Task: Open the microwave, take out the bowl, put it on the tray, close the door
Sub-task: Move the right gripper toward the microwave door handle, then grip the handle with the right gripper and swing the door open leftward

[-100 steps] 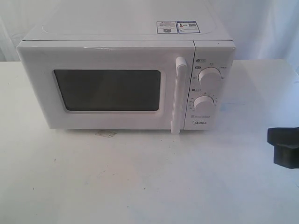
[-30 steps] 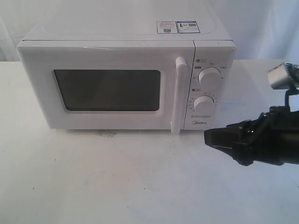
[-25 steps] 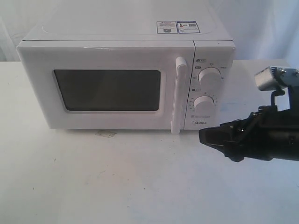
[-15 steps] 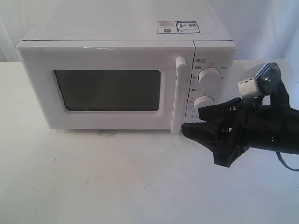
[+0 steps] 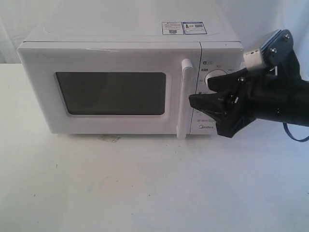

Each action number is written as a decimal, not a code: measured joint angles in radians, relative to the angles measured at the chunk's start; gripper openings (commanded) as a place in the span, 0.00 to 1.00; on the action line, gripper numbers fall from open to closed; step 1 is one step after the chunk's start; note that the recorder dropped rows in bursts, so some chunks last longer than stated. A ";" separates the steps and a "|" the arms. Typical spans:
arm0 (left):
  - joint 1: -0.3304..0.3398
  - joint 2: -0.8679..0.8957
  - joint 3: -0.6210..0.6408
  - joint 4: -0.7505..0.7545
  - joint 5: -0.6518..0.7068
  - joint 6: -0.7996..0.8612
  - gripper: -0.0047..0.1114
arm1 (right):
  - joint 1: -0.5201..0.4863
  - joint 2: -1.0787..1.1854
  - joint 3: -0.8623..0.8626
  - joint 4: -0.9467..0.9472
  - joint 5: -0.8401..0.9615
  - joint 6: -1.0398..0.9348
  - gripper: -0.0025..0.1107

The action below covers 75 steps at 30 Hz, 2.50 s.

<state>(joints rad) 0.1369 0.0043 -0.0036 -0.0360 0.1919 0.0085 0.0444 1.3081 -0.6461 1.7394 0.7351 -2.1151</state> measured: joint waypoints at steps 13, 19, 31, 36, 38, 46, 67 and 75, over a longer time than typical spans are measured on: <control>0.000 0.000 0.000 0.000 0.000 0.000 0.04 | 0.085 0.147 -0.144 0.002 -0.147 0.000 0.53; 0.000 0.000 0.000 0.000 0.000 0.000 0.04 | 0.085 0.217 -0.192 0.002 -0.152 0.002 0.53; 0.000 0.000 0.000 0.000 0.000 0.000 0.04 | 0.087 0.304 -0.222 0.012 -0.030 0.006 0.20; 0.000 0.000 0.000 0.000 0.000 0.000 0.04 | 0.087 0.304 -0.222 0.012 -0.030 0.006 0.02; 0.000 0.000 0.000 0.000 0.000 0.000 0.04 | 0.087 0.305 -0.222 0.012 -0.030 0.006 0.02; 0.000 0.000 0.000 0.000 0.000 0.000 0.04 | 0.084 0.312 -0.240 -0.064 0.009 0.020 0.02; 0.000 0.000 0.000 0.000 -0.002 0.000 0.04 | 0.067 0.324 -0.288 -0.302 0.183 0.171 0.12; 0.000 0.000 0.000 0.000 -0.002 0.000 0.04 | 0.074 0.314 -0.298 -0.304 0.166 0.353 0.52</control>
<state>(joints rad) 0.1369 0.0043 -0.0036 -0.0360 0.1901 0.0085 0.1179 1.6223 -0.9439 1.4359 0.9013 -1.7620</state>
